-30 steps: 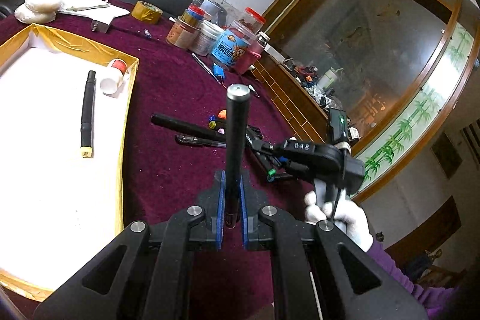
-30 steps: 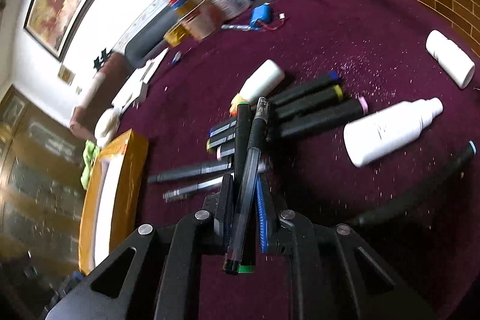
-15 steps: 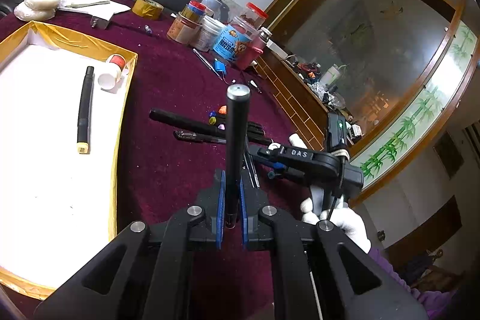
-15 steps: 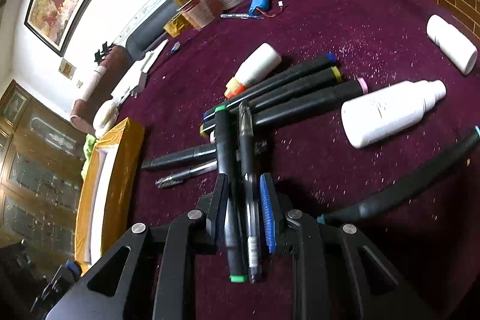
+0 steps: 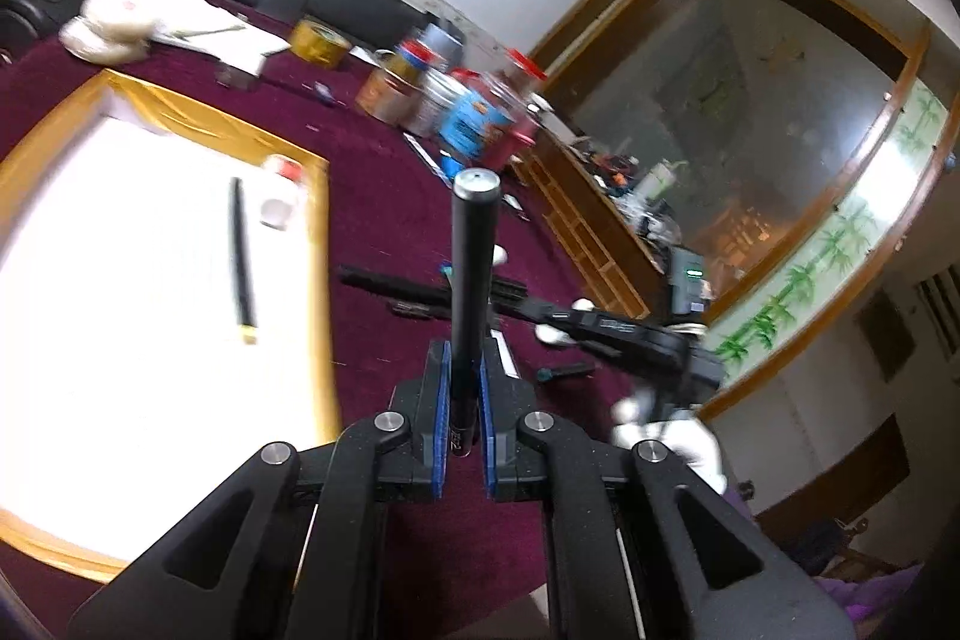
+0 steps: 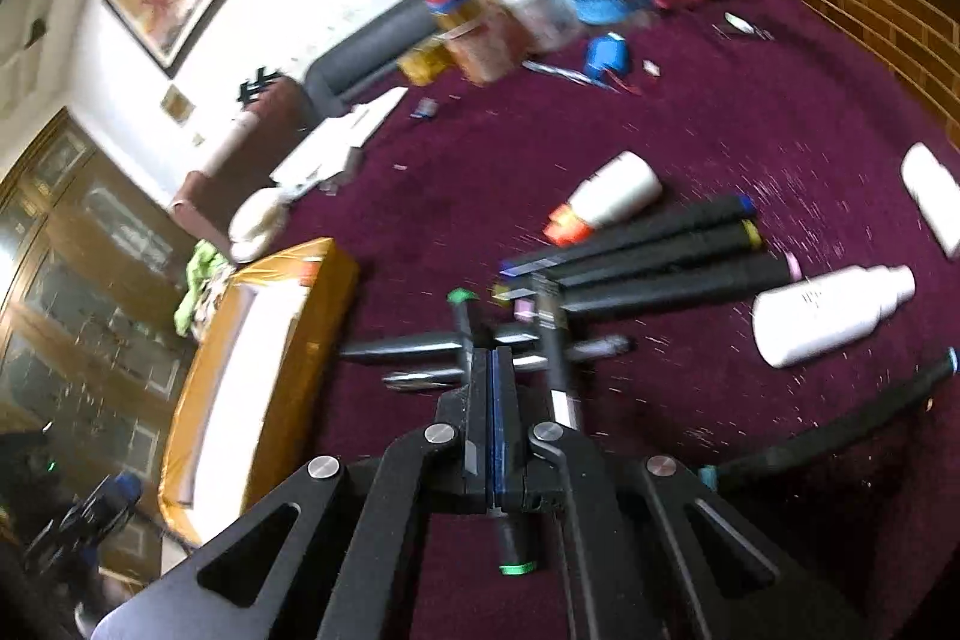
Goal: Organize rigid objects
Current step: 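Lower the held markers and pen into the white tray and open both tools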
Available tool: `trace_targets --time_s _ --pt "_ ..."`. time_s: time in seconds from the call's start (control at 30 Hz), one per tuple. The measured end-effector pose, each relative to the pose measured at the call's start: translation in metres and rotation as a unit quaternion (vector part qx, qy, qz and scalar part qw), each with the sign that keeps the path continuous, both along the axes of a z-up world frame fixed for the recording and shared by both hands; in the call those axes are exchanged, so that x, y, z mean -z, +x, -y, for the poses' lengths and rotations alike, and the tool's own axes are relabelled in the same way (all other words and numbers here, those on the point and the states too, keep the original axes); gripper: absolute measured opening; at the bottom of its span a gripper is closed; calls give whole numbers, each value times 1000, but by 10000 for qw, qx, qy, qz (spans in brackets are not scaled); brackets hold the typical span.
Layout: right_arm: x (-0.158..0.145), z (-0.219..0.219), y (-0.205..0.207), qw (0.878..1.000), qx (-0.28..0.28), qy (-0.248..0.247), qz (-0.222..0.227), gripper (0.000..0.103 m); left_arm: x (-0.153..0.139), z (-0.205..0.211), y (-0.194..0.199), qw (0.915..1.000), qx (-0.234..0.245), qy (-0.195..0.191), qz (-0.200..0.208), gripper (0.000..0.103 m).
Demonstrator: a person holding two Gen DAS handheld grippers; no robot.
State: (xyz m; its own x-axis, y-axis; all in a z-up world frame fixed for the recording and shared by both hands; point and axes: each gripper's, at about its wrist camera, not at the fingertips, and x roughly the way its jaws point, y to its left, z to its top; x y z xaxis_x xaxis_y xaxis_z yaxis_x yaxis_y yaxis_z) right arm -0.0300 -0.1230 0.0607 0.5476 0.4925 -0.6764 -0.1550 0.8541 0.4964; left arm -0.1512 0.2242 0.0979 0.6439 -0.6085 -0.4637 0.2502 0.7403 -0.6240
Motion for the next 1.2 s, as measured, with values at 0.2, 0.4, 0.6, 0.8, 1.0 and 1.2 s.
trace_targets --time_s 0.2,0.4,0.6,0.8,1.0,1.2 --pt "5 -24 12 9942 -9 -1073 -48 9 1 -49 -13 9987 -499 -13 -57 6" --pt "36 -31 19 9890 49 -1464 -191 13 10 -60 -17 9981 -589 -49 -161 6" --pt "31 -12 12 9971 55 -691 -318 8 5 -65 -13 9981 -572 124 -183 6" --pt "-23 -44 -1 9970 -689 340 -36 9 12 -79 24 9957 -422 494 -653 6" --pt "-29 -125 16 9815 -1536 1044 -464 9 34 -79 84 9900 -150 580 -1277 6" --pt "6 -211 52 9819 -1611 406 -905 9 67 -69 142 9814 -216 820 -1723 6"
